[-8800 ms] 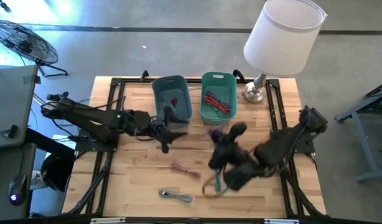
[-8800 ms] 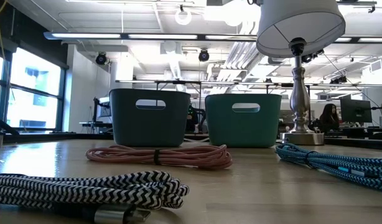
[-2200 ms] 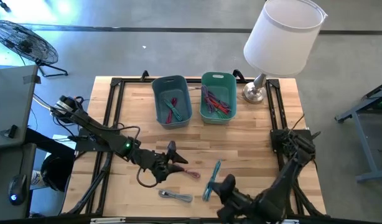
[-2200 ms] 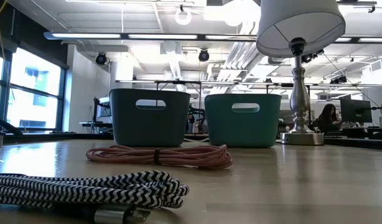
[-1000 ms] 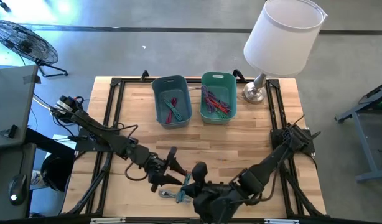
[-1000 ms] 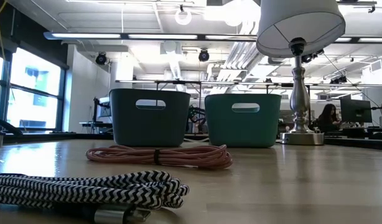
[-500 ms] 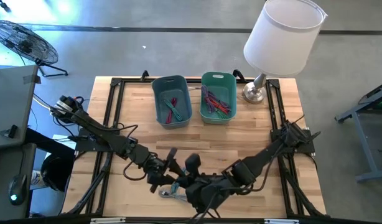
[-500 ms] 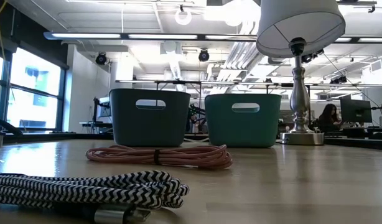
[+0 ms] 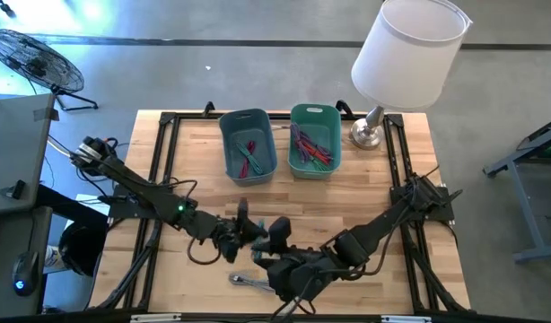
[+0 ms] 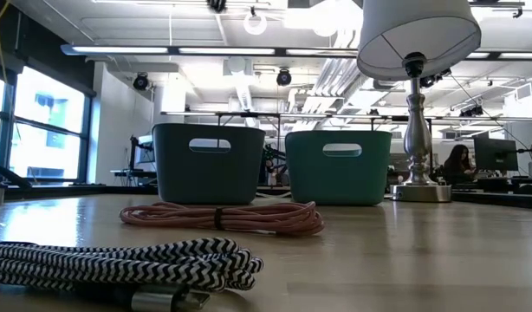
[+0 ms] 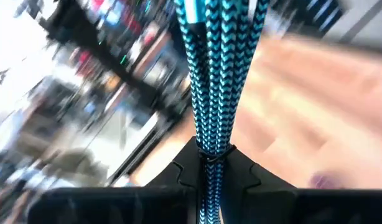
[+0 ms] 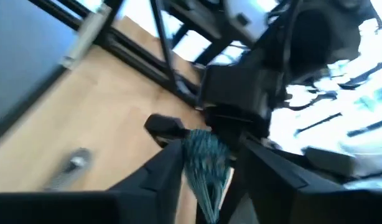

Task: Pick & Place USB Port
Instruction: Put the black and blue charger cable into the blue bin

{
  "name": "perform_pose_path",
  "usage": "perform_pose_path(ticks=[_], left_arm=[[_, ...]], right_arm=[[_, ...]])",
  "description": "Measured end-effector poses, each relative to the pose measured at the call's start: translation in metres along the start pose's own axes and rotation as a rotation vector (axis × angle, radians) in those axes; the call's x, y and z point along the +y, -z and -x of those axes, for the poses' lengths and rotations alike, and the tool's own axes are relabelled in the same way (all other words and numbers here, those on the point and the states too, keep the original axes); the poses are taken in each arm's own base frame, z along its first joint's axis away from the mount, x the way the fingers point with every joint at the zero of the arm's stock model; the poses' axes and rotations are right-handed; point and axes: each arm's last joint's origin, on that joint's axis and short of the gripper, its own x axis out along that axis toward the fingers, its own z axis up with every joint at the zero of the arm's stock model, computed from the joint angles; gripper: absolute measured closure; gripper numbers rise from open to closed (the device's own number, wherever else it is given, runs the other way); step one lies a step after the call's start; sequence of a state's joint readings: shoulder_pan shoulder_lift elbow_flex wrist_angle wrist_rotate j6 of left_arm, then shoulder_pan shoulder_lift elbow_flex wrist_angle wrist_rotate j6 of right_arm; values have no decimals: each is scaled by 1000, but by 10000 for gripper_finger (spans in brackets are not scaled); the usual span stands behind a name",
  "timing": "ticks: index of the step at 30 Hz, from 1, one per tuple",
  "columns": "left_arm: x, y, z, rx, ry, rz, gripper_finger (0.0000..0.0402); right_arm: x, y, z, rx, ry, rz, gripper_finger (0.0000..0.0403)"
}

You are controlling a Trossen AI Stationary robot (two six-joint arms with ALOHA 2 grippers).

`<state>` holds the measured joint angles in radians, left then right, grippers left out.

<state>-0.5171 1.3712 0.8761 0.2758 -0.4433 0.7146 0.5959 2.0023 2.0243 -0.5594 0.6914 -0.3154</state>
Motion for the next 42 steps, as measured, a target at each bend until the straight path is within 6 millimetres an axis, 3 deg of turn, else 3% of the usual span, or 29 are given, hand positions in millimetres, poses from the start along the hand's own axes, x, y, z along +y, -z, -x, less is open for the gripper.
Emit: perform_pose_path(ticks=[3,7,15,19,24,30,37,42], left_arm=[[10,3,11,89,-48,-64,382],[37,14,24,235,-71,-136,382],[103,69,31,507,-14,-162,382],[121,98,33,614,122,-259,382],[137,130,40,784,288,-317,382],[150,156,34,749,337,-231,379],[156,189,20,874,249,-35,311],[151,203,14,923,286,20,277]], right_arm=[[5,-2,8,24,103,41,221],[15,-2,20,79,208,127,202],[29,8,36,170,264,195,199],[30,20,43,236,256,173,199],[16,33,53,312,251,58,199],[6,45,55,379,304,15,198],[-9,53,43,445,306,-32,198],[-15,58,35,497,225,-76,198]])
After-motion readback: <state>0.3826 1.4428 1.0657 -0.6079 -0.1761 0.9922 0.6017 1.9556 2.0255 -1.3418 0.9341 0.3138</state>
